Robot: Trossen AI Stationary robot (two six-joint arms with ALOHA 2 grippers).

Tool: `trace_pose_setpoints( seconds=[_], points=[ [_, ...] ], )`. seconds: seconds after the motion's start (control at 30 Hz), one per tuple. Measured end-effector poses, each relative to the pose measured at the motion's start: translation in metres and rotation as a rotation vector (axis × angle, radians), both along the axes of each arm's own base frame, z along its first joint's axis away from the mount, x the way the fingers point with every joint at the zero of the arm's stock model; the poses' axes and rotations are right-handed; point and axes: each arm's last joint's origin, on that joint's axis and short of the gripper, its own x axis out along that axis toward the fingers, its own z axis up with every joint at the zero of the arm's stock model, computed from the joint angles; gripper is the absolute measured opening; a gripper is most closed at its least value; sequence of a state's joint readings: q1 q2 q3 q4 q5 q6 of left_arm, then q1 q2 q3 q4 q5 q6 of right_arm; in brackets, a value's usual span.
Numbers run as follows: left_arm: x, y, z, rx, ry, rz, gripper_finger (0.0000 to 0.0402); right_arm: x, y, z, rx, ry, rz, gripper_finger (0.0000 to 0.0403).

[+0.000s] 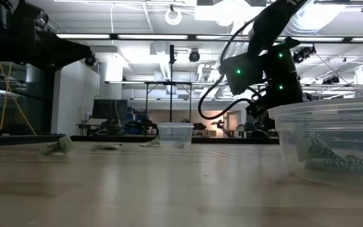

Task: Pick and place Stevia / Truvia into bins
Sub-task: Put the stevia packet into the top transparent container

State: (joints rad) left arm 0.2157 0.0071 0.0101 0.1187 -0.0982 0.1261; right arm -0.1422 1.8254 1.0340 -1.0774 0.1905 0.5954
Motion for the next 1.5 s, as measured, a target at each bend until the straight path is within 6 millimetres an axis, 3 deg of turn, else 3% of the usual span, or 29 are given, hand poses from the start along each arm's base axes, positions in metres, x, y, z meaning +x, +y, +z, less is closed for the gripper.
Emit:
trace_pose_setpoints(
  seconds=[0.23,0.43,0.6,0.67,0.93,1.13,1.5],
  points=[
    [0.0,0.0,0.0,0.0,0.0,0.0,0.0182,0.009,0.002,0.021,-0.019,-0.146,0.037,0.0003],
    [0.0,0.0,0.0,0.0,0.0,0.0,0.0182,0.043,0.001,0.054,-0.06,-0.509,0.16,0.0001],
    [0.0,0.0,0.0,0.001,-0.002,0.0,0.0182,0.079,-0.014,0.067,-0.099,-0.895,0.323,0.0001],
    [0.0,0.0,0.0,0.001,-0.002,0.0,0.0182,0.087,-0.024,0.069,-0.121,-0.974,0.353,0.0001],
    [0.0,0.0,0.0,0.0,-0.002,0.0,0.0182,0.086,-0.064,0.072,-0.187,-1.052,0.372,0.0],
    [0.0,0.0,0.0,0.0,-0.002,0.0,0.0182,0.093,-0.085,0.055,-0.156,-1.105,0.368,0.0],
    [0.0,0.0,0.0,0.0,-0.002,0.0,0.0182,0.096,-0.094,0.057,-0.213,-1.156,0.403,0.0027]
  ],
)
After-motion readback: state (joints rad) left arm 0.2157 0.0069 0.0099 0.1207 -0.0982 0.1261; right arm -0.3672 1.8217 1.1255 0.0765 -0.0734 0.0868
